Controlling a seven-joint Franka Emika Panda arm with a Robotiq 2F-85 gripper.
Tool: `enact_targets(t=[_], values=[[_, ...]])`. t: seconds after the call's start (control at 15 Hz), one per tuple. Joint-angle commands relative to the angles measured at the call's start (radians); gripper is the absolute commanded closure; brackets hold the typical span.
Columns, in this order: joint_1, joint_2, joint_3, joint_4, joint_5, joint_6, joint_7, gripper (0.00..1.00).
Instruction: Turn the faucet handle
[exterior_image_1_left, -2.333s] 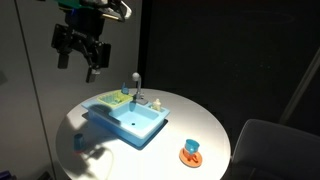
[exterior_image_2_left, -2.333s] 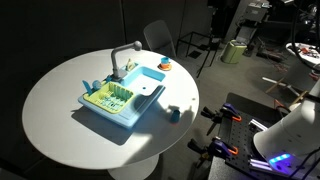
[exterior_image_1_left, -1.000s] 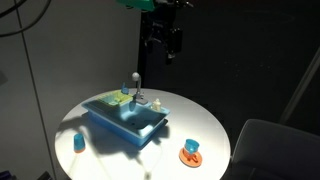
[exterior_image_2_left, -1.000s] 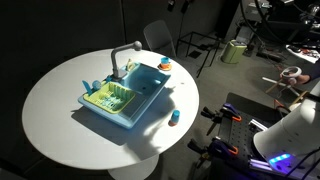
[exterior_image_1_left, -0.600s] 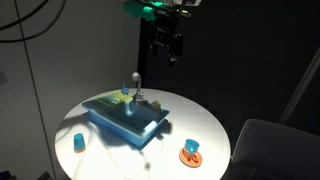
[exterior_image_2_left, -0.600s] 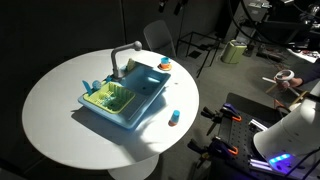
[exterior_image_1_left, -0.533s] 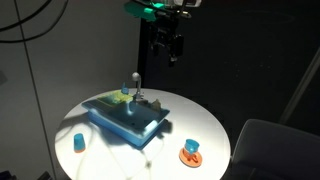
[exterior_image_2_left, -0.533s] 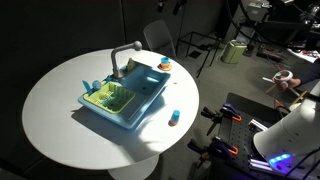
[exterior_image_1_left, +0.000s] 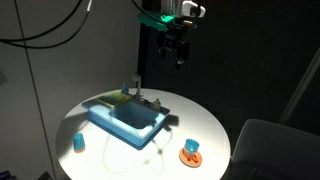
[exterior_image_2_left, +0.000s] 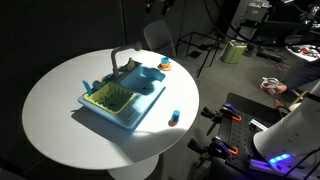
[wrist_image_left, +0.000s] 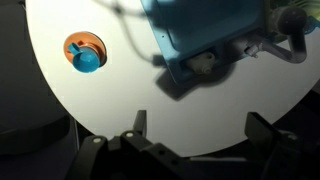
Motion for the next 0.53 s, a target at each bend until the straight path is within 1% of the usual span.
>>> enact_targets(t=[0.0, 0.2, 0.47], values=[[-0.021, 0.12, 0.027, 0.156, 0.007, -0.029, 0.006, 0.0], [-0.016, 0.182, 0.047, 0.227, 0.002, -0.035, 0.018, 0.0], [-0.005, 0.242, 0.079, 0.283, -0.005, -0.037, 0.027, 0.0]])
